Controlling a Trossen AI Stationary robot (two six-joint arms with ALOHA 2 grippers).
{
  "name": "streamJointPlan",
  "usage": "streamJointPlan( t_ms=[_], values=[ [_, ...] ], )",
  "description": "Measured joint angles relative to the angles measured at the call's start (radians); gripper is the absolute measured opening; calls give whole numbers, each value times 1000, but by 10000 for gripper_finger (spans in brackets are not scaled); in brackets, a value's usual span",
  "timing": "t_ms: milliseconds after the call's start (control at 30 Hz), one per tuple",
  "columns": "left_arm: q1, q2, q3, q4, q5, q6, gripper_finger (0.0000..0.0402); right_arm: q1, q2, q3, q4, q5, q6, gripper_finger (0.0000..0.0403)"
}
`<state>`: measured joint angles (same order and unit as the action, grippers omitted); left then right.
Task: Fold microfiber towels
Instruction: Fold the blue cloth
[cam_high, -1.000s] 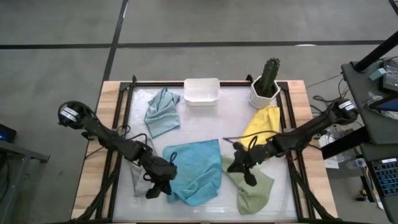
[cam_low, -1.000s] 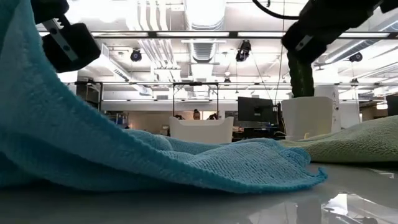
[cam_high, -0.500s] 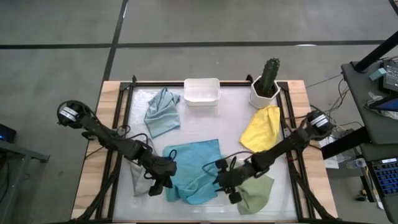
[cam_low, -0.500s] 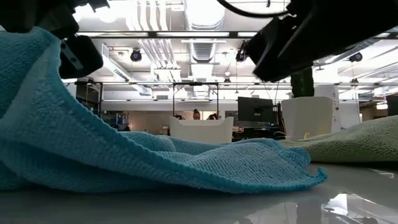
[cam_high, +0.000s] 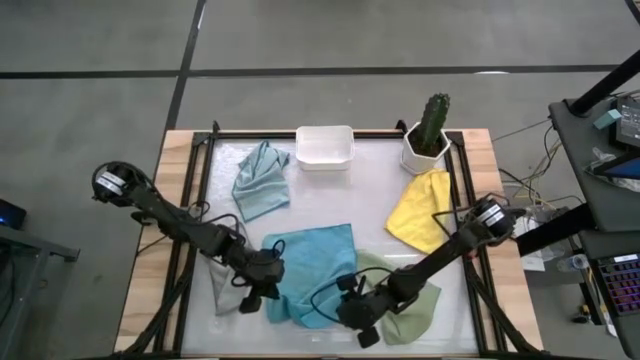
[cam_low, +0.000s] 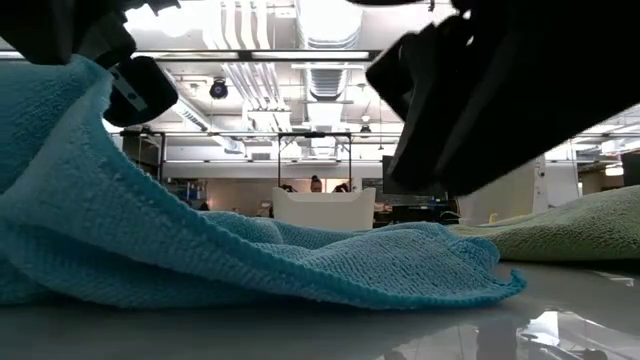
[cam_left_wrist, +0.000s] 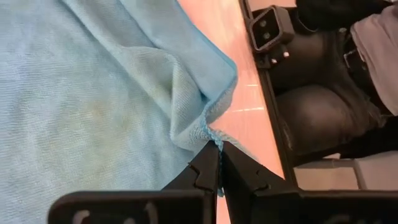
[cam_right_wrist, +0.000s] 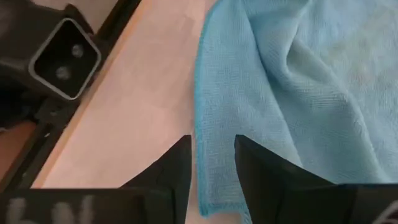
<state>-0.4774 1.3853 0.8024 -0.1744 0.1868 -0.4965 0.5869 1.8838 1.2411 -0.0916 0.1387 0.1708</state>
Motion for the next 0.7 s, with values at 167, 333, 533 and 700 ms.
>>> streamJointPlan(
  t_ms=[167, 333, 533, 700],
  values=[
    [0, 0, 0, 2, -18, 15, 0, 6, 64, -1, -3, 20, 60, 103],
    [0, 0, -5, -1, -18, 16, 0, 7, 93, 2, 4, 21, 106, 103],
    [0, 0, -5, 1, -18, 15, 0, 6, 97, 2, 0, 16, 123, 76],
    [0, 0, -5, 0, -18, 13, 0, 7, 86, 0, -3, 8, 100, 16]
  ],
)
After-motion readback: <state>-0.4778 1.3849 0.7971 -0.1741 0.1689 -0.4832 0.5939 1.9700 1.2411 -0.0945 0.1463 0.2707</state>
